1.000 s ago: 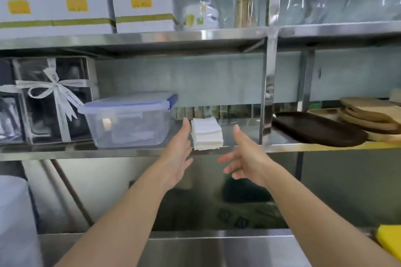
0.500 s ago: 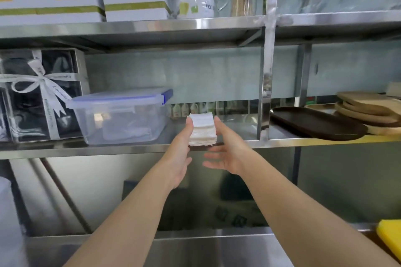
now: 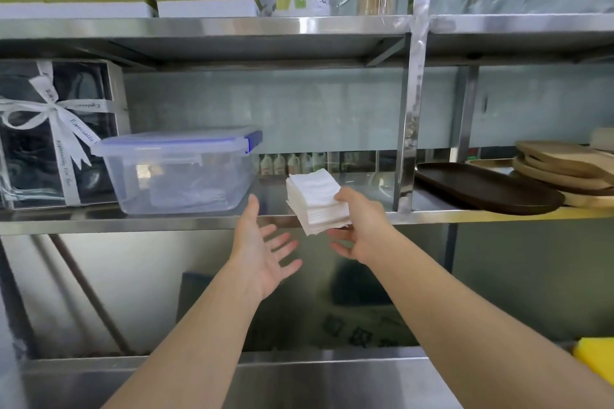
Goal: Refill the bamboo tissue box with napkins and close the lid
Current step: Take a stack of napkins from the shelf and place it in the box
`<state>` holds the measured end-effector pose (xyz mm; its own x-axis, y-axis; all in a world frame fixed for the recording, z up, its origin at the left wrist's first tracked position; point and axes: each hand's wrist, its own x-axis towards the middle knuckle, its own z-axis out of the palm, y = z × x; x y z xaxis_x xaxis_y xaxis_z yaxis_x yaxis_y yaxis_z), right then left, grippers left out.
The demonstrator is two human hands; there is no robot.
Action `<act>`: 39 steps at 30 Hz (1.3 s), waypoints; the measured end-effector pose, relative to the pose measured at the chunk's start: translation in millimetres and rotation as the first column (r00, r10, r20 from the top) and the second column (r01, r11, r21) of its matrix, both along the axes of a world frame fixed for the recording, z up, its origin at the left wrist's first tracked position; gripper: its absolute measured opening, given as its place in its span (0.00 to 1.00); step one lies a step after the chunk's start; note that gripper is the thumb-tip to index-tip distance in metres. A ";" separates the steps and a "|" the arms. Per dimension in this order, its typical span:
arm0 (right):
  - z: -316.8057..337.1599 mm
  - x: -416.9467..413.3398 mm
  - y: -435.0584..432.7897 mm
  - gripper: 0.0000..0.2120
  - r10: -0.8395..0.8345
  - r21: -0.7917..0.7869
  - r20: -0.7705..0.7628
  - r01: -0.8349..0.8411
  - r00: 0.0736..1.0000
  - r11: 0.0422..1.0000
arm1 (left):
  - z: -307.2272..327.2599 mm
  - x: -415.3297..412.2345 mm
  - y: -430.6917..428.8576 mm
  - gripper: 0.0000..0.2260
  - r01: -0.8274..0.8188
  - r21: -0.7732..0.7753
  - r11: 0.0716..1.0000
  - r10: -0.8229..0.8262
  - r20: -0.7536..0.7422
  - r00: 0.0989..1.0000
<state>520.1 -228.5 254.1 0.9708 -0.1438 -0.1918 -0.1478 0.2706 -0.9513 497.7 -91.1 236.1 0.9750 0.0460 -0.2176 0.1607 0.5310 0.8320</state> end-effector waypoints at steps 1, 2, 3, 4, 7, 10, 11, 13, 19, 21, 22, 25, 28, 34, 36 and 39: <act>-1.1 -4.3 -2.9 0.15 0.018 -0.004 -0.008 -0.018 1.000 1.000 | -3.0 0.2 1.7 0.34 0.056 -0.033 0.998 -0.057 -0.019 0.998; -2.6 -8.4 -5.7 0.14 0.042 -0.009 -0.014 -0.042 0.999 0.999 | -6.6 0.9 2.9 0.37 0.112 -0.054 0.992 -0.114 -0.028 0.993; -4.4 -12.1 -8.4 0.15 0.069 -0.019 -0.019 -0.069 0.997 0.997 | -10.1 1.4 3.6 0.38 0.162 -0.068 0.984 -0.164 -0.030 0.986; -6.5 -15.3 -11.2 0.15 0.102 -0.037 -0.023 -0.103 0.994 0.994 | -12.9 1.6 4.2 0.39 0.205 -0.079 0.975 -0.208 -0.025 0.978; -12.9 -21.1 -20.7 0.17 0.206 -0.142 -0.042 -0.210 0.978 0.967 | -13.9 -0.7 6.5 0.37 0.298 -0.059 0.953 -0.298 -0.004 0.954; -16.7 -27.4 -31.3 0.14 0.299 -0.211 -0.060 -0.305 0.952 0.929 | -12.9 -9.5 14.8 0.34 0.366 0.034 0.930 -0.366 -0.026 0.930; -16.3 -30.4 -35.9 0.13 0.326 -0.204 -0.055 -0.330 0.944 0.922 | -12.9 -14.6 17.7 0.33 0.387 0.068 0.919 -0.386 -0.027 0.922; -14.9 -37.8 -46.4 0.12 0.388 -0.189 -0.045 -0.390 0.920 0.901 | -14.5 -26.1 22.5 0.32 0.406 0.100 0.909 -0.405 -0.027 0.914; -17.6 -66.2 -67.8 0.19 0.518 -0.270 -0.105 -0.525 0.849 0.807 | -13.9 -64.8 23.9 0.29 0.514 0.365 0.776 -0.519 -0.093 0.850; -17.5 -76.9 -70.1 0.21 0.498 -0.305 -0.099 -0.503 0.861 0.809 | -9.3 -77.2 22.2 0.20 0.495 0.419 0.761 -0.508 -0.091 0.857; -17.3 -81.6 -70.8 0.20 0.486 -0.308 -0.080 -0.485 0.870 0.818 | -7.4 -82.9 21.3 0.18 0.493 0.437 0.752 -0.504 -0.099 0.858; -13.3 -98.9 -69.8 0.13 0.435 -0.275 -0.010 -0.421 0.900 0.864 | -0.8 -99.0 16.6 0.18 0.475 0.471 0.743 -0.470 -0.138 0.872; -9.1 -119.2 -69.2 0.11 0.355 -0.246 0.004 -0.343 0.935 0.907 | 7.3 -116.0 9.9 0.15 0.411 0.486 0.771 -0.397 -0.137 0.907; -8.5 -168.3 -71.2 0.10 0.185 -0.218 -0.010 -0.183 0.983 0.959 | 5.3 -158.6 -3.4 0.15 0.300 0.522 0.798 -0.297 -0.092 0.950; -11.2 -184.0 -71.0 0.07 0.114 -0.186 -0.020 -0.116 0.993 0.976 | 3.6 -176.7 -6.9 0.14 0.293 0.483 0.825 -0.278 -0.105 0.955; -10.6 -207.7 -72.6 0.06 0.116 -0.124 -0.046 -0.121 0.992 0.985 | 2.9 -205.9 -10.0 0.13 0.302 0.433 0.849 -0.279 -0.118 0.953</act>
<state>312.3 -301.1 243.5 0.9747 -0.0535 -0.2169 -0.2088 0.1273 -0.9696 291.8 -101.1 239.0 0.9476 -0.1355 -0.2894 0.2963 0.0337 0.9545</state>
